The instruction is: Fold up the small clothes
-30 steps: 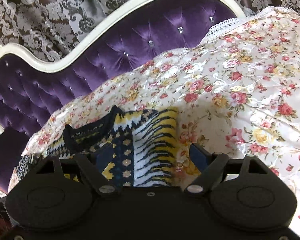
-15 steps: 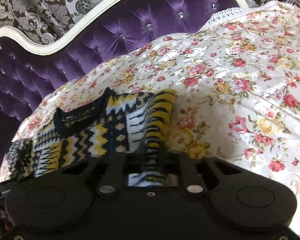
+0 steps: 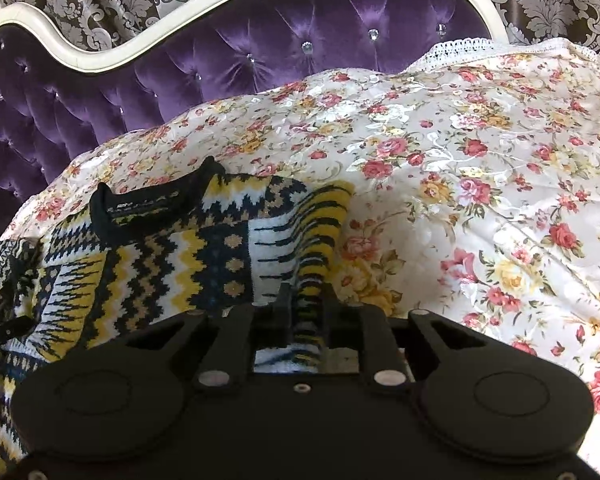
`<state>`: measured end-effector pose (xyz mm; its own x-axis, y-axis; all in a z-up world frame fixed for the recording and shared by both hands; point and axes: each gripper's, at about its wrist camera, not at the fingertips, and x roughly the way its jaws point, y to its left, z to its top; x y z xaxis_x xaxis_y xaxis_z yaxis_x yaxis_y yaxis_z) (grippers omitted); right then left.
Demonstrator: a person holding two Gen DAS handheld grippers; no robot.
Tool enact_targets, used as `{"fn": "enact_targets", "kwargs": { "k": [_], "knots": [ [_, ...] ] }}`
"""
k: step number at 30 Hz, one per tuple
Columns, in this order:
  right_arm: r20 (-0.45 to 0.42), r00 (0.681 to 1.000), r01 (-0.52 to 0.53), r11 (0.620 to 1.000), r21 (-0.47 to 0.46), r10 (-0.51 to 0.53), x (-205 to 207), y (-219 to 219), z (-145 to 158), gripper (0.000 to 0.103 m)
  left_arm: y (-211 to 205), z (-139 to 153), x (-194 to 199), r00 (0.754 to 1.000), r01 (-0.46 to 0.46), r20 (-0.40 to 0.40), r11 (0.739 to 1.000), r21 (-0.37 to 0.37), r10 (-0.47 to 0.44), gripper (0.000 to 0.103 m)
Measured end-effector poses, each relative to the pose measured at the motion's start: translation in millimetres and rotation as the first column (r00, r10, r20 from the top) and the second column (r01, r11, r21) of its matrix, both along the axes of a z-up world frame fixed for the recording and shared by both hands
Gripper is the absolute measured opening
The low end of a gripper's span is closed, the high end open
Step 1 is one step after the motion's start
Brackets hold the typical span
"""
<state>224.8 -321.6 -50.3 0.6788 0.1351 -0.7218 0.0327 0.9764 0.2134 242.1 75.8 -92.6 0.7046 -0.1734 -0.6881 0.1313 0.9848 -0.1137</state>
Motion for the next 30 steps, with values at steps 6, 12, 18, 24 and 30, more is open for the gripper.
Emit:
{"fn": "enact_targets", "kwargs": {
  "k": [6, 12, 18, 24, 30],
  "knots": [
    [-0.007, 1.000, -0.003, 1.000, 0.025, 0.004, -2.6, -1.4, 3.4, 0.051, 21.0, 1.1, 5.8, 0.997, -0.075, 0.012, 0.997, -0.027, 0.075, 0.102],
    [0.010, 1.000, 0.004, 1.000, 0.018, -0.004, -4.7, -1.5, 8.8, 0.053, 41.8, 4.8, 14.4, 0.988, -0.150, 0.033, 0.988, -0.038, 0.151, 0.101],
    [0.017, 1.000, 0.005, 1.000, 0.026, -0.006, -4.5, -1.9, 10.8, 0.063, 50.3, 15.2, 35.8, 0.968, -0.246, 0.054, 0.968, 0.055, 0.243, 0.101],
    [0.033, 0.999, -0.003, 1.000, 0.029, 0.002, -6.1, 0.9, 14.9, 0.063, 67.3, 24.7, 38.2, 0.930, -0.365, 0.056, 0.930, 0.048, 0.362, 0.101],
    [0.047, 0.999, -0.026, 0.999, 0.035, 0.025, -7.8, 7.8, 16.7, 0.068, 24.7, 36.5, 29.4, 0.968, -0.240, 0.112, 0.961, 0.140, 0.226, 0.101]
  ]
}}
